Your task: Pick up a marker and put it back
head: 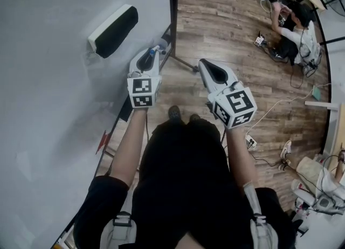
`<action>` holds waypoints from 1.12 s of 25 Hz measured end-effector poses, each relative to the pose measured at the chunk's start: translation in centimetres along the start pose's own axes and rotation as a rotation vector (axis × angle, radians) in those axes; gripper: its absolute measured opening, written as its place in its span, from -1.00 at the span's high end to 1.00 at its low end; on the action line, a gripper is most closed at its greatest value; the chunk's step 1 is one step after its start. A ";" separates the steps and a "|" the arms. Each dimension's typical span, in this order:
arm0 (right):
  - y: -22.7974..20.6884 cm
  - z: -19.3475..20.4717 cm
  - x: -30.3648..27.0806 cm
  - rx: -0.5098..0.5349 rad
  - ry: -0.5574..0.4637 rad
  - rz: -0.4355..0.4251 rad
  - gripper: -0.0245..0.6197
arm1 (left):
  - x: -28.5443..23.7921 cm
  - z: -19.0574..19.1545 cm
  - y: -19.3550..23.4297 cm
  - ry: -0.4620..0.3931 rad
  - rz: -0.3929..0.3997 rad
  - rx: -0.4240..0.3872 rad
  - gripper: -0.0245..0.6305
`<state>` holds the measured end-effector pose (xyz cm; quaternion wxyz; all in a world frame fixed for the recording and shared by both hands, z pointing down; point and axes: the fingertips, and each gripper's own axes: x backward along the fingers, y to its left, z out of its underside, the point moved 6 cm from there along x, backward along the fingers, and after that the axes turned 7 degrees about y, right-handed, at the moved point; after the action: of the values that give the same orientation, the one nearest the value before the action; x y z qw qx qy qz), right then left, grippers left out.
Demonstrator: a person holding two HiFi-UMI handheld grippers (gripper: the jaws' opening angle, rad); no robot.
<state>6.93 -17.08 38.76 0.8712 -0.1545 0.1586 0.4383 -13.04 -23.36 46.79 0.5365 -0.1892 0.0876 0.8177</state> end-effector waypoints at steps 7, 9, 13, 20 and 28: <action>0.1 0.4 0.0 -0.011 0.002 0.005 0.91 | 0.2 -0.2 0.2 -0.003 0.004 -0.010 0.65; 0.2 0.4 -0.1 -0.011 0.002 0.001 0.91 | 0.3 -0.2 0.2 -0.004 0.003 -0.011 0.65; 0.5 0.3 -0.2 -0.006 0.001 -0.007 0.91 | 0.9 -0.3 0.3 -0.009 -0.003 -0.001 0.65; 0.7 0.5 0.4 0.012 0.001 -0.039 0.91 | 2.6 -0.8 -0.2 -0.033 -0.030 0.013 0.65; 1.3 0.9 2.9 0.051 -0.019 -0.122 0.91 | 6.0 -0.8 -3.6 -0.043 -0.053 0.046 0.69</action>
<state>7.65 -13.85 38.23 0.9014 -0.1374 0.1514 0.3816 -11.76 -17.09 43.82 0.5639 -0.1616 0.0899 0.8049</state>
